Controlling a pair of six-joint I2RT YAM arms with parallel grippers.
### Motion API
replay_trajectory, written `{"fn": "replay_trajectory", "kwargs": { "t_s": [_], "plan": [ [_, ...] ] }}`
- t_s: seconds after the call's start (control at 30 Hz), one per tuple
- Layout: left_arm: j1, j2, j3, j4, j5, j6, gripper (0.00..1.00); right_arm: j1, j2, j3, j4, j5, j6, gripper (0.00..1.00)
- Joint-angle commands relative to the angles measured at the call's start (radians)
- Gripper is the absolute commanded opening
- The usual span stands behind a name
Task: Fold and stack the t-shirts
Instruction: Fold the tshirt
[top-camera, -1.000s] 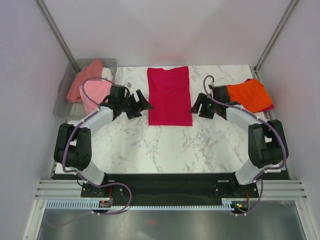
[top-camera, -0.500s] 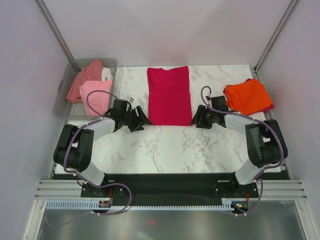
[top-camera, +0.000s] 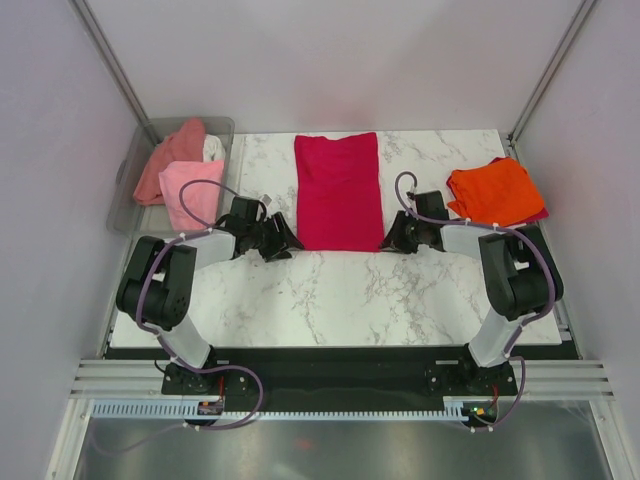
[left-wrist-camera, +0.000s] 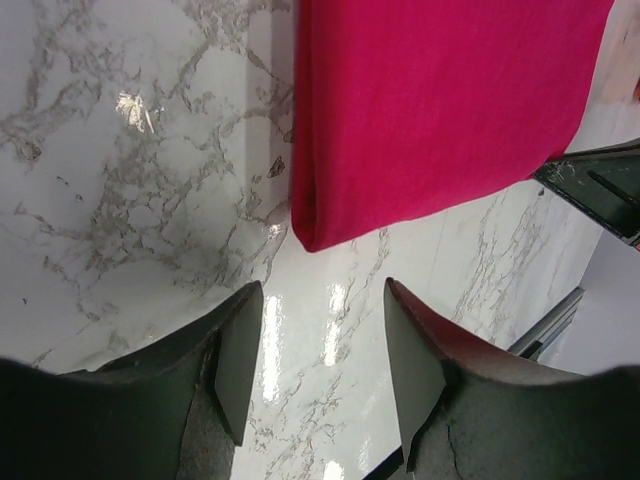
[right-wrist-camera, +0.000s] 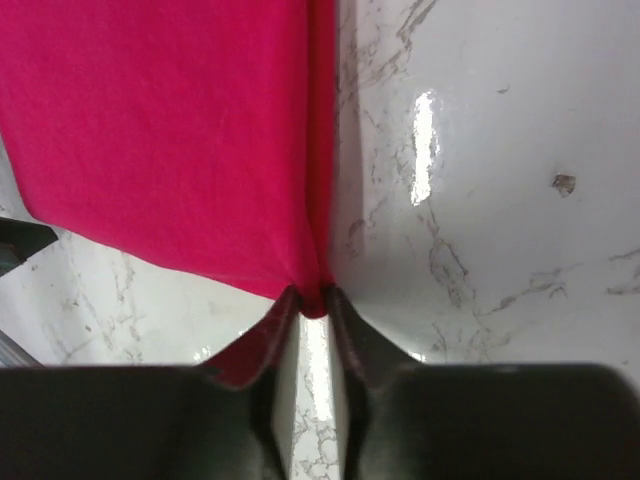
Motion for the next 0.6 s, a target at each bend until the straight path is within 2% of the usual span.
{"fn": "replay_trajectory", "kwargs": {
  "t_s": [0.0, 0.03, 0.07, 0.13, 0.27, 0.4, 0.57],
  "plan": [
    [-0.005, 0.001, 0.031, 0.042, 0.000, 0.041, 0.59, 0.006, 0.022, 0.014, 0.020, 0.070, -0.017, 0.19],
    [-0.005, 0.001, 0.025, 0.051, 0.001, 0.040, 0.58, 0.009, 0.023, 0.014, 0.023, 0.071, -0.020, 0.13],
    [-0.005, 0.003, 0.020, 0.060, 0.008, 0.038, 0.57, 0.010, 0.023, 0.013, 0.023, 0.076, -0.020, 0.03],
    [-0.003, 0.000, 0.000, 0.089, 0.005, 0.038, 0.56, 0.016, 0.019, 0.005, 0.028, 0.093, -0.026, 0.00],
    [-0.005, 0.003, -0.024, 0.125, -0.002, 0.040, 0.56, 0.023, -0.004, -0.015, 0.032, 0.107, -0.035, 0.00],
    [-0.006, 0.029, -0.021, 0.134, 0.003, 0.040, 0.65, 0.025, -0.013, -0.032, 0.066, 0.111, -0.037, 0.00],
    [-0.012, 0.064, -0.004, 0.140, 0.004, 0.038, 0.61, 0.025, -0.012, -0.041, 0.077, 0.119, -0.037, 0.00]
  ]
}}
